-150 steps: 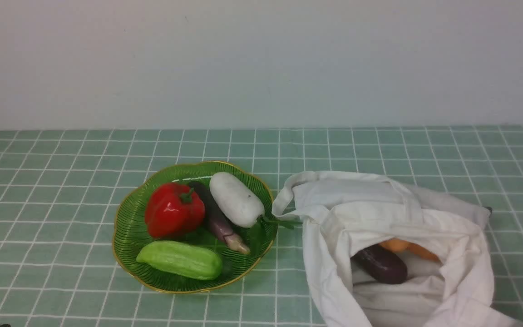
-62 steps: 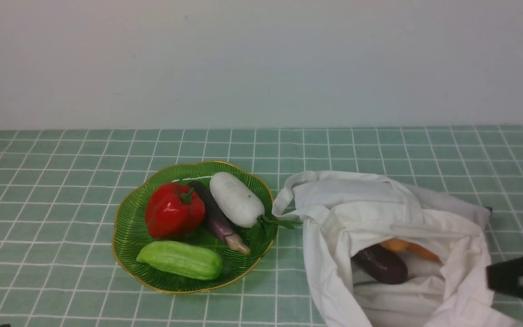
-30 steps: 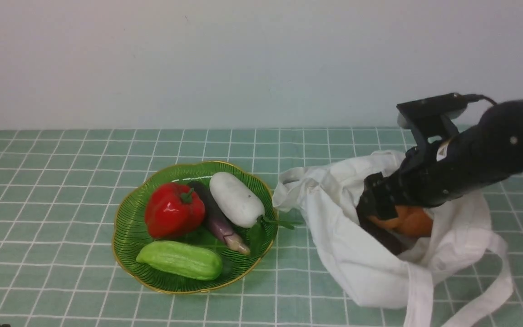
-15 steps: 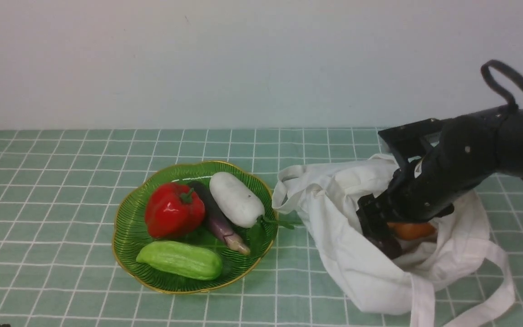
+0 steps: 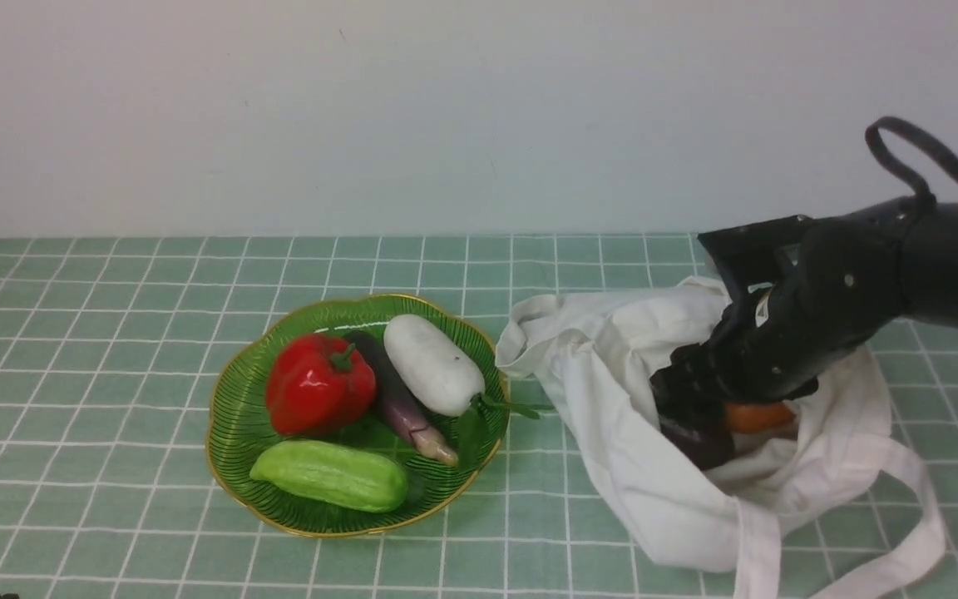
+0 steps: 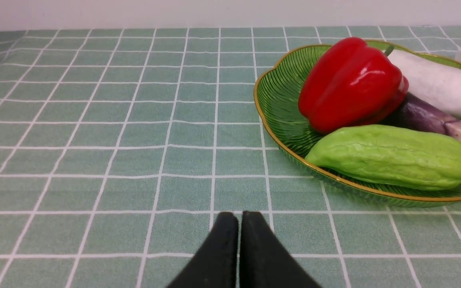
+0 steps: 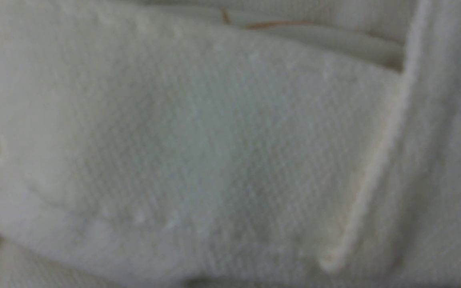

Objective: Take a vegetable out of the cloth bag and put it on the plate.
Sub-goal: Use the right arm to grab a potato from the bag

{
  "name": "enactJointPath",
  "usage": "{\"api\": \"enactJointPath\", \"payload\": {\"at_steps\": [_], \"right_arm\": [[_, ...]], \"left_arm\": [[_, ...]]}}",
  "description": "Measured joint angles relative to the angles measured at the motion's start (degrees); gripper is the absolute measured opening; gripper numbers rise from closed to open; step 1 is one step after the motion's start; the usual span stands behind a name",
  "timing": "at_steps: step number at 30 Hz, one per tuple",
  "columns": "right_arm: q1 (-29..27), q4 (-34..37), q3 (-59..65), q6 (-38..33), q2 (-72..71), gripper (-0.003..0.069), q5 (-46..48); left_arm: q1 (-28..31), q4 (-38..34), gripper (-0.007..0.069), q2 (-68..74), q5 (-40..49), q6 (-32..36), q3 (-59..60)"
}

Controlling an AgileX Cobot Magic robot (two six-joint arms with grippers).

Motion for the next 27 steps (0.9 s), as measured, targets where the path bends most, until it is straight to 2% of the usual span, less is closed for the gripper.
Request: {"api": "enactJointPath", "payload": {"at_steps": [7,17,23,27], "right_arm": [[0.0,0.0,0.0,0.0,-2.3,0.0426,7.9],[0.1,3.1,0.0,0.0,-10.2,0.0426,28.8],[0.1,3.8,0.3,-1.1,-12.8,0.0426,30.3],[0.1,8.1,0.3,-1.9,-18.3,0.0426,30.5]], "left_arm": [[0.0,0.0,-0.0008,0.0,0.0,0.0,0.0],[0.0,0.0,-0.0008,0.0,0.0,0.0,0.0],[0.0,0.0,-0.0008,0.0,0.0,0.0,0.0],[0.0,0.0,-0.0008,0.0,0.0,0.0,0.0]]}}
